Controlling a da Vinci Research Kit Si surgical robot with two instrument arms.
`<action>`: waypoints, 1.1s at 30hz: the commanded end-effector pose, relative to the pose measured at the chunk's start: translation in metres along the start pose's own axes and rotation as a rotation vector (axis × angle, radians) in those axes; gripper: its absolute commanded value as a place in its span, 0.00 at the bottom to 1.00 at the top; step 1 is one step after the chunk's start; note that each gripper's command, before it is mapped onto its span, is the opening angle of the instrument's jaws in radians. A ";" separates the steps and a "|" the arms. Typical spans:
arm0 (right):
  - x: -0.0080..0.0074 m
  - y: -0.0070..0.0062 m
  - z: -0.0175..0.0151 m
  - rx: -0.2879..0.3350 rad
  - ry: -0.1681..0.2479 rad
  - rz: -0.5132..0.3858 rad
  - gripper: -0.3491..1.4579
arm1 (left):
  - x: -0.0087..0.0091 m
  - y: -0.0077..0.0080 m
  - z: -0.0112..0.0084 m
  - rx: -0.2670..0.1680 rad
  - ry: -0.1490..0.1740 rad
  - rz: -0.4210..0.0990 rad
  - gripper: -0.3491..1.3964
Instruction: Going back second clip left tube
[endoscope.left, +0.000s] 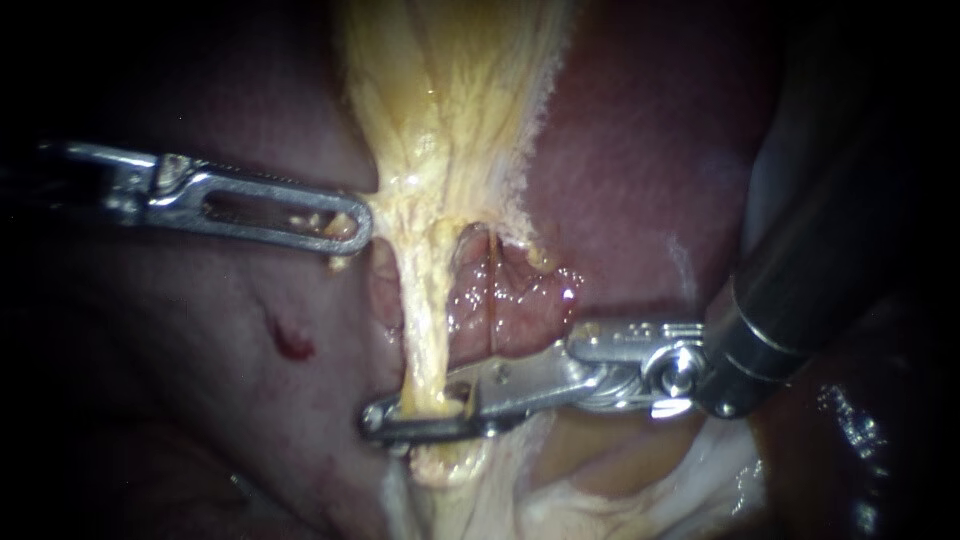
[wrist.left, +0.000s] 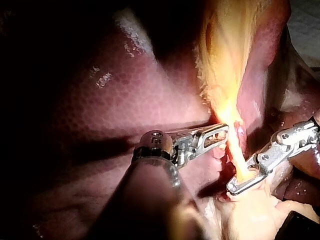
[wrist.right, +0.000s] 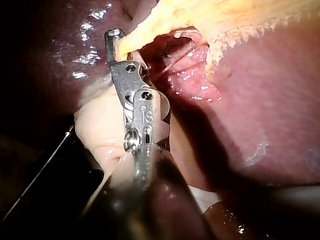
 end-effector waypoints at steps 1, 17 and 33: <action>0.0001 0.0000 0.0001 0.000 0.002 0.000 0.00 | 0.0000 0.0000 0.0000 0.000 0.000 0.000 0.00; 0.0005 -0.0003 0.0006 -0.056 0.055 -0.072 0.42 | 0.0000 -0.0001 0.0000 0.000 0.000 0.000 0.00; 0.0001 0.0020 0.0005 -0.152 0.108 -0.209 0.47 | 0.0000 0.0000 0.0000 -0.001 0.000 0.000 0.00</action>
